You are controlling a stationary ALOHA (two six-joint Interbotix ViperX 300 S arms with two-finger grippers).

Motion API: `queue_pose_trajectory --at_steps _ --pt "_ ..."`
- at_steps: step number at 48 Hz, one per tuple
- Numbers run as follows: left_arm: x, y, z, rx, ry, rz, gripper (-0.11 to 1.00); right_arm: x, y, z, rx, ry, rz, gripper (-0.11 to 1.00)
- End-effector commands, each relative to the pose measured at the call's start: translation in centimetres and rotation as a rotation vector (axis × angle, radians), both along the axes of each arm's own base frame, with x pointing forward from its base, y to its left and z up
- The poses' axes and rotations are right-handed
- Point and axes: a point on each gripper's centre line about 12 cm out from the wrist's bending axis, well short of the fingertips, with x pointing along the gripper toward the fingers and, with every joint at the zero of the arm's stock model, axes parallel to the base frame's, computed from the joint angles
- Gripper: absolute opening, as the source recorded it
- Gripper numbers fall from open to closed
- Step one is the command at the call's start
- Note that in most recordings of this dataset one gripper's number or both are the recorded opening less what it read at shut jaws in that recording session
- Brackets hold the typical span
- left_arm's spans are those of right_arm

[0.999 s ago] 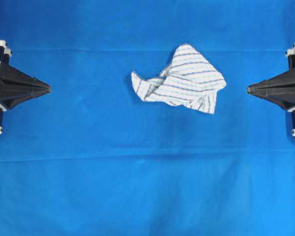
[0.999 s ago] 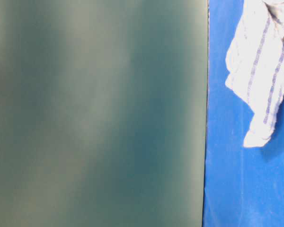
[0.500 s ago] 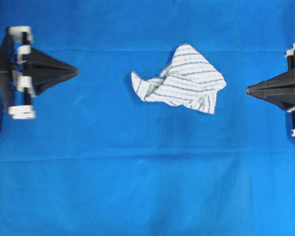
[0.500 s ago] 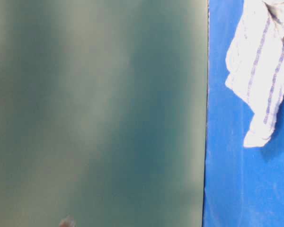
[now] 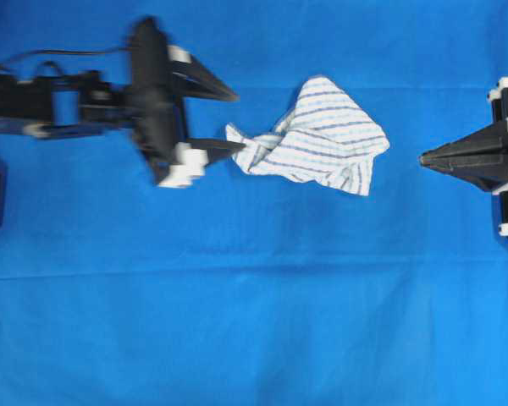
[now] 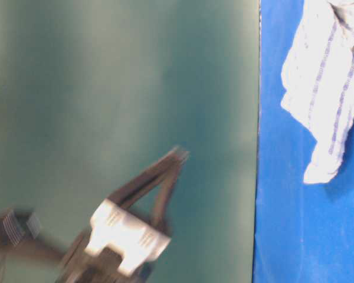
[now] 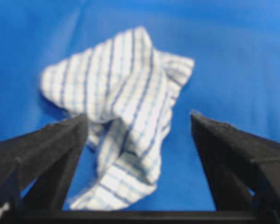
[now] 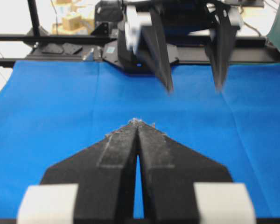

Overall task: Hand over the towel.
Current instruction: 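Close the left gripper on the towel's left corner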

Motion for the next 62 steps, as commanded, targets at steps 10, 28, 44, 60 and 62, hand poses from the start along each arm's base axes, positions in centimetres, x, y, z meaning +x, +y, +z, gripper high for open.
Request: queue_pose_trajectory --at_steps 10,28,44,60,62 --pt "6.3 0.7 -6.5 -0.023 0.128 -0.005 0.93 0.6 0.0 0.0 0.021 0.021 -0.003 0.00" --pt "8.8 0.9 -11.3 -0.022 0.208 -0.015 0.92 1.0 0.0 -0.9 0.025 0.061 -0.002 0.00" --pt "8.5 0.8 -10.6 -0.018 0.222 -0.021 0.36 1.0 0.0 -1.0 0.025 0.072 -0.003 0.00" --pt "5.3 -0.2 -1.8 0.031 0.067 -0.045 0.03 1.0 -0.1 -1.1 0.051 0.086 -0.007 0.00" --pt "4.3 -0.6 -0.2 0.037 0.033 -0.050 0.03 1.0 0.0 -1.1 0.052 0.083 -0.006 0.00"
